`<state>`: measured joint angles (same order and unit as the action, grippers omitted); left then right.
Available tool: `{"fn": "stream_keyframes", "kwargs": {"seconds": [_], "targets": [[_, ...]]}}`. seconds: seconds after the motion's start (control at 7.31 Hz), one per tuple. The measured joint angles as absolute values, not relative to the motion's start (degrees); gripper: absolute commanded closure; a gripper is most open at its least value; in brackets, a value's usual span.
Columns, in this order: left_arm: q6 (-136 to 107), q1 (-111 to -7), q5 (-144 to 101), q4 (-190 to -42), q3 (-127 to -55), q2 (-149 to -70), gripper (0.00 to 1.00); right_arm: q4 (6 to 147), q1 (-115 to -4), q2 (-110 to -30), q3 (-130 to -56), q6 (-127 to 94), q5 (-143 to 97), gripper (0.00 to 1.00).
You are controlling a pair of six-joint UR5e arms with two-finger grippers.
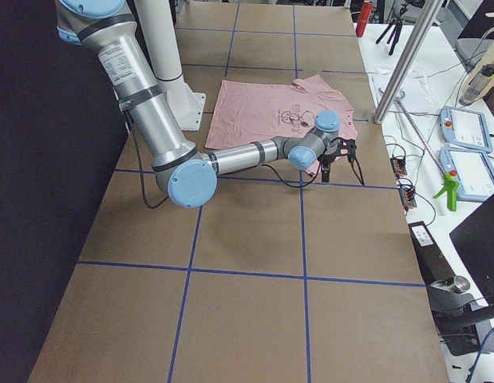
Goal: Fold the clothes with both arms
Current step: 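Lower the right gripper onto the sleeve and fold it inward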
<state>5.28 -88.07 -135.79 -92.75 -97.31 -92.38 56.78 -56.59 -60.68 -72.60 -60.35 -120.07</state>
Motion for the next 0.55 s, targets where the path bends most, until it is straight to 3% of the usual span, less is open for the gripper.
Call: {"fn": "stream_keyframes", "kwargs": {"seconds": [0.55], "targets": [[5.25,-88.07,-135.79,-92.74,-97.51,-92.31,0.0,56.0,-51.9,-58.33,-69.25,-69.69,-114.44,0.27]]}}
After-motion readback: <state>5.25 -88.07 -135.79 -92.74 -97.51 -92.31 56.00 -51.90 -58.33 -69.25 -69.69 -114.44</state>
